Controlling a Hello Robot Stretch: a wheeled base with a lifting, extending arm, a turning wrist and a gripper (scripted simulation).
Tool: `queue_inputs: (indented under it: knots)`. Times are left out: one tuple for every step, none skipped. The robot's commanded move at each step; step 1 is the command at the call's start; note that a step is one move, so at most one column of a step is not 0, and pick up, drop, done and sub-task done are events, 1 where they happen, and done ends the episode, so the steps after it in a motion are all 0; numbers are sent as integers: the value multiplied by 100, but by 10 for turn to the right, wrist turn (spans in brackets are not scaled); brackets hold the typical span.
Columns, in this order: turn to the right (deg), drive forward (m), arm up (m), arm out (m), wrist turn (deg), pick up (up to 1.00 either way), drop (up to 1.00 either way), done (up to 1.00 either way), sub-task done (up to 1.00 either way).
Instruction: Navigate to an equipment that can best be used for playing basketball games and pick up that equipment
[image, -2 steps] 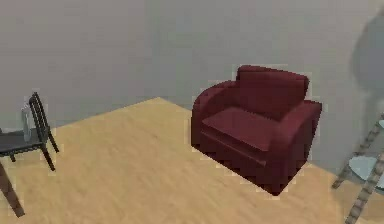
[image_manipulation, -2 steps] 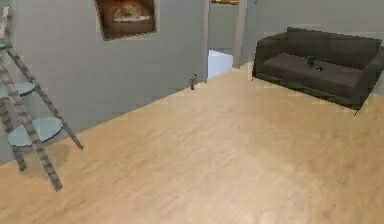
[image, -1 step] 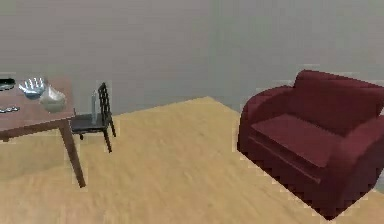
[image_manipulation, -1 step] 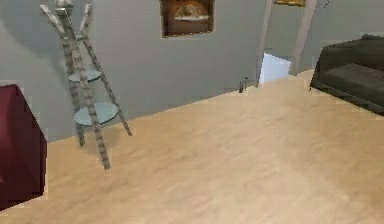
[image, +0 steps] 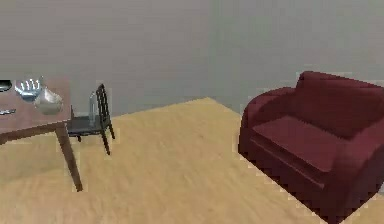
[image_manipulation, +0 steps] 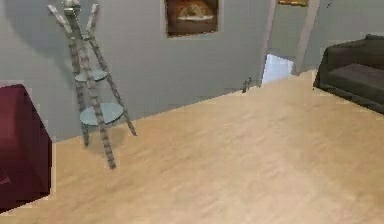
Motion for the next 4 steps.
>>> queue_inputs:
  knots:
    - [450,0,0,0,0,0,0,0,0]
    - [210,0,0,0,0,0,0,0,0]
    - [0,5,0,0,0,0,0,0,0]
    - [450,0,0,0,0,0,0,0,0]
